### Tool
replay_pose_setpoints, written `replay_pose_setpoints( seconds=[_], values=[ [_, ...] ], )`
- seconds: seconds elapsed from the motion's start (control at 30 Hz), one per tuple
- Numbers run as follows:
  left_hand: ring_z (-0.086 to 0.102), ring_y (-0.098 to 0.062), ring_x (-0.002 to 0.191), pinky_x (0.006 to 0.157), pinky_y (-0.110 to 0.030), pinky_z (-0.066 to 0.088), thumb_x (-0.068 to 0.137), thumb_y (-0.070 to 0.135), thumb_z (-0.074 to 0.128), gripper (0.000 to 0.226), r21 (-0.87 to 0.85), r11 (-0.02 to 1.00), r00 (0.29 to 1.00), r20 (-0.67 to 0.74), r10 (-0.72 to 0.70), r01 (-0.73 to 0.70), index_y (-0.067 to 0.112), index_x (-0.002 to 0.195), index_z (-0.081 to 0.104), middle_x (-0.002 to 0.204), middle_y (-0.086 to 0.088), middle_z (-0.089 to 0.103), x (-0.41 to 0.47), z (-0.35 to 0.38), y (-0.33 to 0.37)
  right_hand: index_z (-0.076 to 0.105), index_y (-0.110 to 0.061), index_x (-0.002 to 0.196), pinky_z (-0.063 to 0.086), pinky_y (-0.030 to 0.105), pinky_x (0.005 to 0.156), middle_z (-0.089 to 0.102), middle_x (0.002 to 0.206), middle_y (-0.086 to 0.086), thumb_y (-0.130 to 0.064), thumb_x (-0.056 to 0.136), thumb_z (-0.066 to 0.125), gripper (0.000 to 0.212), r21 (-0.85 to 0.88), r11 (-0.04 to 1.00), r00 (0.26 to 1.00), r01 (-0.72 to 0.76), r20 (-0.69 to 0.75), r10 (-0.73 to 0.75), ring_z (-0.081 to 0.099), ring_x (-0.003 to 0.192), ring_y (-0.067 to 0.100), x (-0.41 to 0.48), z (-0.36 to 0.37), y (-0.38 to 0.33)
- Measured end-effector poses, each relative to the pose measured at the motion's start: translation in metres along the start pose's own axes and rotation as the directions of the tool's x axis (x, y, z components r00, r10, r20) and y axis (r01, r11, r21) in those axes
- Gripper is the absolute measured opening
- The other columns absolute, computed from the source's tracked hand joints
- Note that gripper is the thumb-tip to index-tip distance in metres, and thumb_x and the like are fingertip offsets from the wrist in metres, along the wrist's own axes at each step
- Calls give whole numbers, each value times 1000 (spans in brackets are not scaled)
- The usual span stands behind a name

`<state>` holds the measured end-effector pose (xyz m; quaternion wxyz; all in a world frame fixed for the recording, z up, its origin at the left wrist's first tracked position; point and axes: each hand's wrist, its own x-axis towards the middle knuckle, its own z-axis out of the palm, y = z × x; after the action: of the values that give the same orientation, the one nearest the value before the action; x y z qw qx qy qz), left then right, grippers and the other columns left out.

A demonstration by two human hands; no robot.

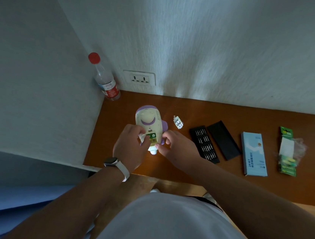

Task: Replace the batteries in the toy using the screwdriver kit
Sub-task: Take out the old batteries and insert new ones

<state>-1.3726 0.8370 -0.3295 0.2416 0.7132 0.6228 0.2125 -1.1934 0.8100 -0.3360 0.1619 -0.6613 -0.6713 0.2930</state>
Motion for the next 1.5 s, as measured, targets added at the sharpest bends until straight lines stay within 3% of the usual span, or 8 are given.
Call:
replay_pose_setpoints(
  seconds=[0.1, 0.2, 0.3, 0.43, 0.7, 0.83, 1.17, 1.5],
  values=[
    [62, -20, 101, 64, -13, 47, 89, 24, 73, 24, 46, 990, 991, -7, 132, -132, 12, 108, 64, 108, -7, 63, -4, -4, 6, 58, -27, 106, 39, 21, 61, 54, 96, -13, -49, 90, 57, 27, 4, 1000, 1000, 12, 13, -12, 52, 76, 5, -4, -5, 0],
    [66, -29, 94, 64, -34, 59, 84, 21, 76, 24, 186, 896, 909, -30, 416, -404, 7, 102, 69, 102, -12, 69, -3, -8, 13, 58, -24, 119, 33, 19, 61, 55, 105, -11, -50, 93, 53, 37, -21, 1000, 1000, 13, -26, -13, 50, 83, 5, -10, -11, 1],
    [67, -33, 99, 71, -41, 58, 87, 26, 68, 25, 243, 784, 806, -14, 592, -572, 6, 102, 73, 107, -14, 71, 1, -6, 26, 58, -24, 121, 42, 25, 66, 59, 112, -8, -50, 95, 49, 39, -56, 998, 997, 24, -79, -28, 53, 90, 7, -20, -20, 7],
    [63, -31, 109, 88, -46, 52, 92, 33, 55, 33, 228, 702, 730, 61, 681, -675, 9, 107, 73, 116, -13, 69, 5, 5, 52, 60, -25, 119, 52, 33, 76, 60, 110, -5, -49, 96, 46, 36, -127, 992, 992, 18, -122, -34, 57, 95, 13, -39, -40, 20],
    [59, -34, 124, 101, -50, 49, 88, 32, 68, 38, 246, 655, 699, 269, 662, -715, 12, 120, 69, 132, -14, 64, 1, 62, 116, 60, -26, 120, 47, 33, 91, 59, 120, -6, -54, 94, 33, 47, -200, 973, 975, -116, -208, 74, 54, 108, 13, -93, -90, 81],
    [60, -32, 122, 102, -53, 47, 90, 40, 53, 42, 242, 632, 677, 289, 677, -736, 16, 120, 70, 129, -10, 66, -13, 100, 165, 56, -26, 128, 45, 39, 98, 58, 128, -4, -55, 93, 32, 51, -223, 961, 970, -165, -212, 117, 52, 117, 17, -123, -118, 125],
    [62, -32, 122, 103, -49, 46, 86, 42, 70, 44, 272, 600, 652, 436, 620, -752, 19, 123, 69, 131, -8, 66, -46, 200, 268, 58, -24, 124, 47, 35, 94, 61, 126, -1, -53, 93, 30, 51, -251, 939, 958, -234, -225, 178, 56, 116, 19, -194, -186, 246],
    [44, -25, 136, 103, -43, 46, 96, 44, 48, 46, 271, 691, 677, 604, 421, -671, 24, 138, 52, 148, 1, 49, -68, 278, 311, 60, -22, 124, 48, 32, 90, 62, 122, -2, -45, 95, 45, 41, -202, 936, 949, -288, -189, 251, 57, 110, 16, -221, -202, 353]
  ],
)
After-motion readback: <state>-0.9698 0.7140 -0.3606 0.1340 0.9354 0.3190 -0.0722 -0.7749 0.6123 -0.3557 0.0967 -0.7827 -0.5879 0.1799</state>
